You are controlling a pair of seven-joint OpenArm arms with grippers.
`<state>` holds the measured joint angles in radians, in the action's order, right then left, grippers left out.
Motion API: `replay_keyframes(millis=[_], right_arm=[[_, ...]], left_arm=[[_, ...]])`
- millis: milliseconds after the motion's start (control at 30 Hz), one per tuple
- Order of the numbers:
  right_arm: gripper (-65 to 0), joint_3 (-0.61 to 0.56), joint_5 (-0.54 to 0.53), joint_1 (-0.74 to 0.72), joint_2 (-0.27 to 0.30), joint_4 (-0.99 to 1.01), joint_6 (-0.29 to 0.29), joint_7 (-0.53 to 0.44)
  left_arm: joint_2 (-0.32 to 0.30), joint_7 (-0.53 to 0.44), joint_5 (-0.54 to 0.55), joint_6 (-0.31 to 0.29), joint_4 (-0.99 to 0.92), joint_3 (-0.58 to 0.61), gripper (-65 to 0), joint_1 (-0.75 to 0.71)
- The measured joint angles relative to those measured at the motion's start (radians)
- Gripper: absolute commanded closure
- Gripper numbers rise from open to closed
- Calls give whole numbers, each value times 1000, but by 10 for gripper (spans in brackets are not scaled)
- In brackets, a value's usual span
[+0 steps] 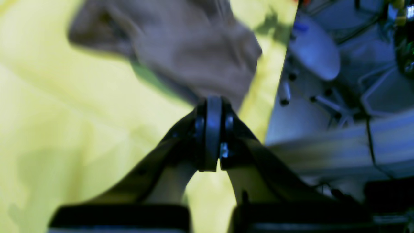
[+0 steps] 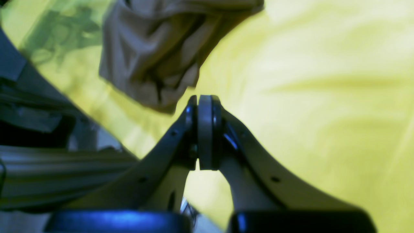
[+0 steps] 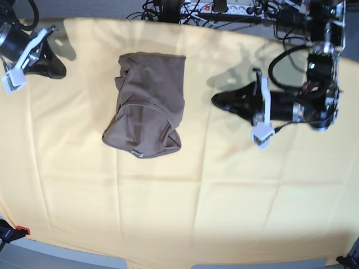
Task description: Fold the T-shirt properly
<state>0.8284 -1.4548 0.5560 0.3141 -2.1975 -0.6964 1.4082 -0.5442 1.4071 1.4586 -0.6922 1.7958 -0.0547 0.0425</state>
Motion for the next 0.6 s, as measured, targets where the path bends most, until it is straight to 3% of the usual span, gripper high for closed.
replay_keyframes(millis=[200,300,433,600], right_arm=[[0,107,-11,164,3,-100,-2,-5],[0,143,-12,257,-2,-120,-2,-8],[0,151,-11,375,-67,-120,-2,-2],[0,151,-12,490,-175,-116,-2,2]], left_arm=[[-109,-4,0,0,245,-227,0,-259],[-133,-2,1,0,368,-360,0,-418],[-134,-2,1,54,497,-519,0,-630],[-81,-3,3,66,549,-574,0,-915]])
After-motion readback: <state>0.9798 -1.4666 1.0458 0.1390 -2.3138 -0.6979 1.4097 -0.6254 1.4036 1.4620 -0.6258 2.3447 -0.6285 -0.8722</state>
